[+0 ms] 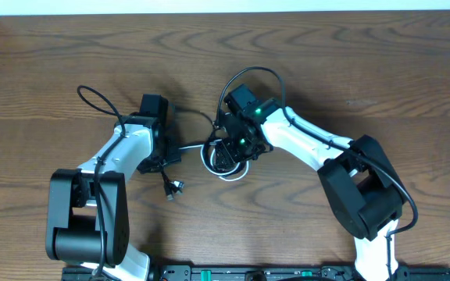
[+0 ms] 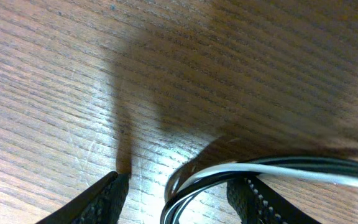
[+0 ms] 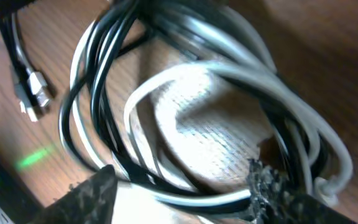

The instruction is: Untangle cables

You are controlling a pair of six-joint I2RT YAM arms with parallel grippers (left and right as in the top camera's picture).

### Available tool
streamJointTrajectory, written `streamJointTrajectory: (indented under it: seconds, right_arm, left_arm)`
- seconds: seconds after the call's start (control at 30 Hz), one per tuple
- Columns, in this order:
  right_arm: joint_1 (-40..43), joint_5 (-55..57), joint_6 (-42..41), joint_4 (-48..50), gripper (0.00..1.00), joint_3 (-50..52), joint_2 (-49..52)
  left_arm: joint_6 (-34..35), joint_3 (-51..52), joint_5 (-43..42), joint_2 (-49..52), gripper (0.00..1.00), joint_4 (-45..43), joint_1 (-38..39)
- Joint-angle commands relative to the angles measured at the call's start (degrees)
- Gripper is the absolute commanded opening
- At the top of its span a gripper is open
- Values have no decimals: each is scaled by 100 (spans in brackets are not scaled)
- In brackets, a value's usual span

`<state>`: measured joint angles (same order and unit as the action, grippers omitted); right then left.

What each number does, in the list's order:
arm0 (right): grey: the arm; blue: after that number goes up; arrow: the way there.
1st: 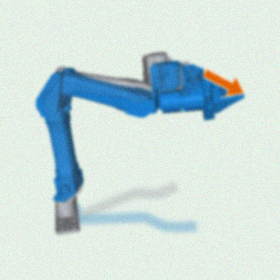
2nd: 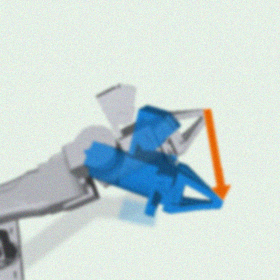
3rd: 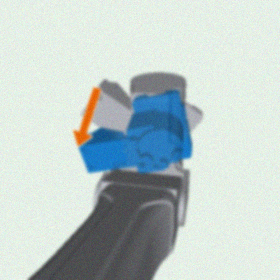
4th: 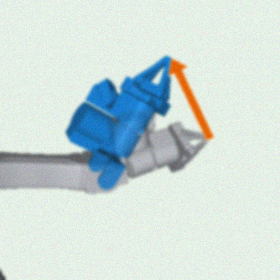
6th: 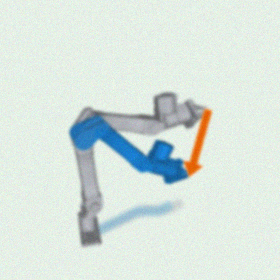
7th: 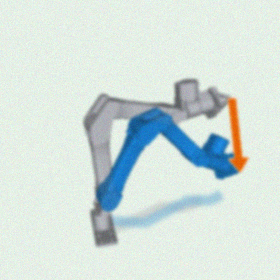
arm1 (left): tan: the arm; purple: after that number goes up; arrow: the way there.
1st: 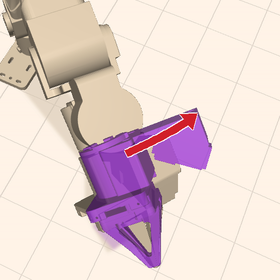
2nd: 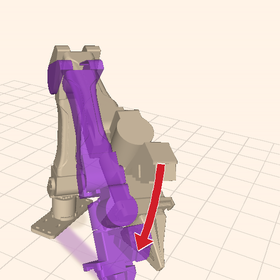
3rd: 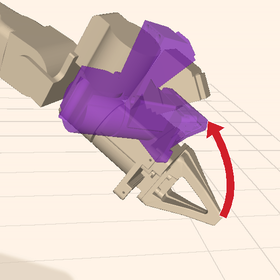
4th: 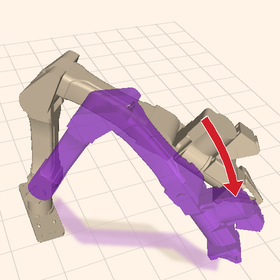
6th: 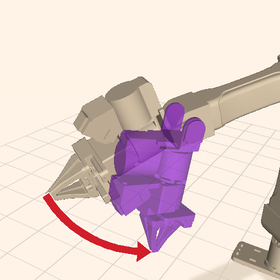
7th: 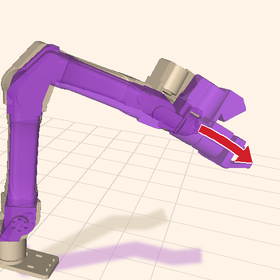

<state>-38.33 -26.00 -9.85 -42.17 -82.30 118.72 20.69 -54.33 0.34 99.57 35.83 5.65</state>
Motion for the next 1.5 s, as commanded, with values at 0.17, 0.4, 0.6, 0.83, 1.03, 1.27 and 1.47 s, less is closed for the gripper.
streamJointTrajectory:
  seconds: [0.17,0.4,0.6,0.83,1.03,1.27,1.47]
  right_arm:
    - [-313,981,-111,50,30,-306,-42]
    - [-728,2273,-1104,179,13,-295,-24]
    - [-1082,2806,-1259,369,15,-260,149]
    - [-1084,2964,-1285,527,24,-260,538]
    - [-970,3036,-1285,553,23,-260,688]
    - [-968,3036,-1287,487,31,-251,697]
    - [-957,3036,-1283,337,98,-197,710]
  left_arm:
    - [-50,-7,9,-46,32,13,-17]
    - [-50,-7,9,-46,32,13,-17]
    - [-50,-7,9,-46,32,13,-17]
    - [-50,-7,9,-46,33,13,-17]
    - [-50,-7,9,-46,32,13,-17]
    - [-50,-7,9,-46,33,13,-17]
    - [-50,-7,9,-46,33,13,-17]
